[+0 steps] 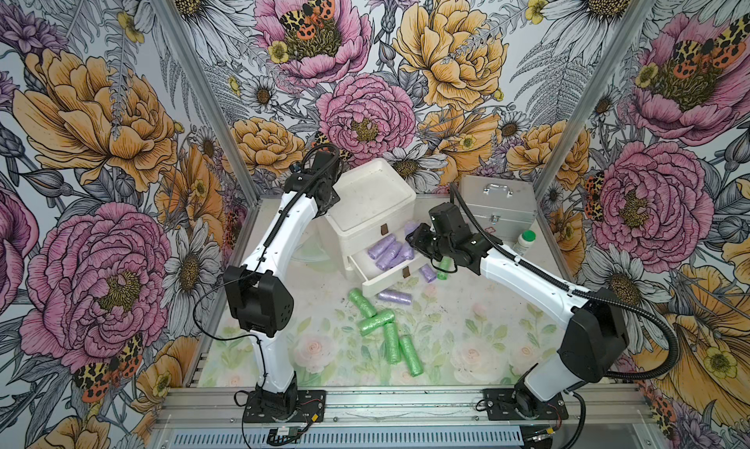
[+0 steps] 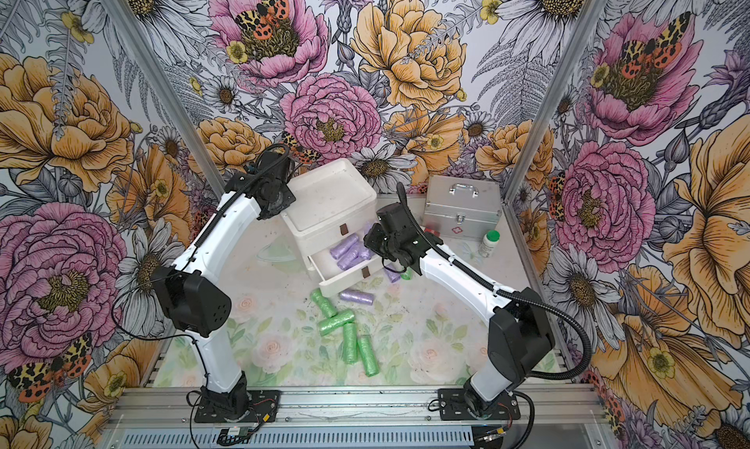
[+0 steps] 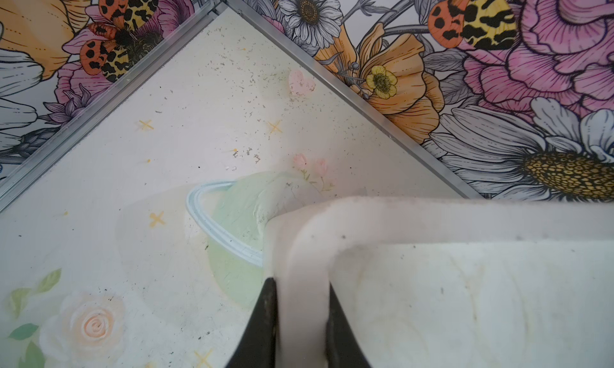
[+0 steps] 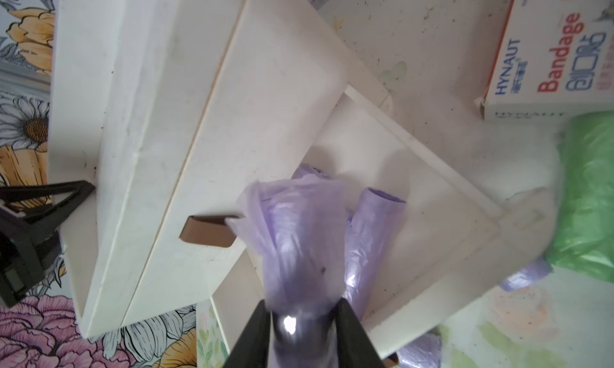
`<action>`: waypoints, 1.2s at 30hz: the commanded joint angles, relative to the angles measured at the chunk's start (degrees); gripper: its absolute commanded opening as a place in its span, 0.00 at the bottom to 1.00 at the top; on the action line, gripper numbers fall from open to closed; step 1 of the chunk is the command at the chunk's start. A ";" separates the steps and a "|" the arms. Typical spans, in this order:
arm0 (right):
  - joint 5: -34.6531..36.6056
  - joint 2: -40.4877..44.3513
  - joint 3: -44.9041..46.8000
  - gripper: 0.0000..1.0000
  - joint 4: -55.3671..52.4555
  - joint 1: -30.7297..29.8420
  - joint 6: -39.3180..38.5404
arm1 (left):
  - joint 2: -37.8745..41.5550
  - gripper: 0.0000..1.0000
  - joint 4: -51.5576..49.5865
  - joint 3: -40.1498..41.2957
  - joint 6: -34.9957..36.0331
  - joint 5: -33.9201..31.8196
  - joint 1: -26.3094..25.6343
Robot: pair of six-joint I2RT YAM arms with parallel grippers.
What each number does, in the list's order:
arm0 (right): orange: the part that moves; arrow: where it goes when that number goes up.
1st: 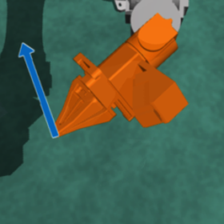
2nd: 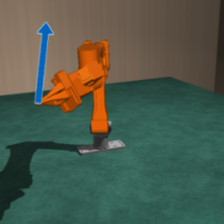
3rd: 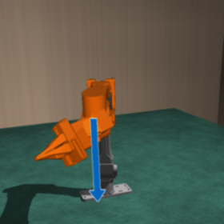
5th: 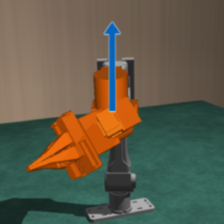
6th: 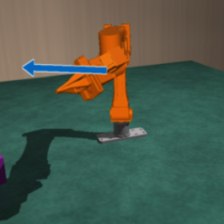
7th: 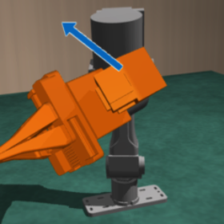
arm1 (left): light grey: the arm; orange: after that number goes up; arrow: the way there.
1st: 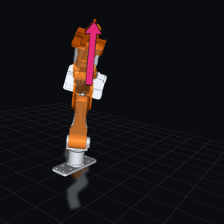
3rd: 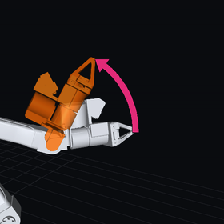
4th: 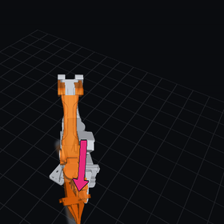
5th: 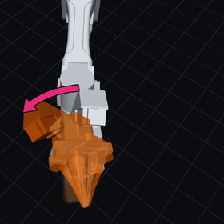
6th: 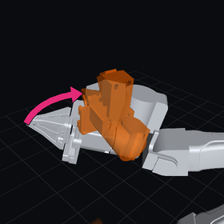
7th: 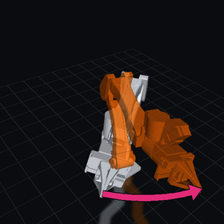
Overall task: Sort the rolls of trash bags by color and place them into the drawer
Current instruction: Place the roll of trash bags in the drawer, then pick up the roll of trash bags from the center of the board.
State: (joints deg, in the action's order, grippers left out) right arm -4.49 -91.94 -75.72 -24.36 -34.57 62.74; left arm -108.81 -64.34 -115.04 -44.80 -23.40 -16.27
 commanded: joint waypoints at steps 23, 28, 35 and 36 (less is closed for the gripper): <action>7.72 14.01 19.84 0.57 4.29 0.20 -24.89 | -5.69 0.00 -2.74 4.13 -6.23 21.19 -1.11; 0.67 13.82 25.73 0.59 7.45 -0.06 -37.96 | -6.01 0.00 -2.74 3.86 -6.44 21.17 -1.14; -7.86 7.75 27.59 0.60 16.42 -1.08 -50.41 | -5.64 0.00 -2.75 3.95 -6.45 21.29 -1.39; -8.11 6.95 28.35 0.61 18.90 -1.50 -51.37 | -5.39 0.00 -2.84 4.16 -6.44 21.24 -1.31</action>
State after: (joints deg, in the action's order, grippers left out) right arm -8.67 -83.37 -48.23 -13.17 -35.07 18.90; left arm -108.73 -64.07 -114.80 -44.75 -23.33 -16.23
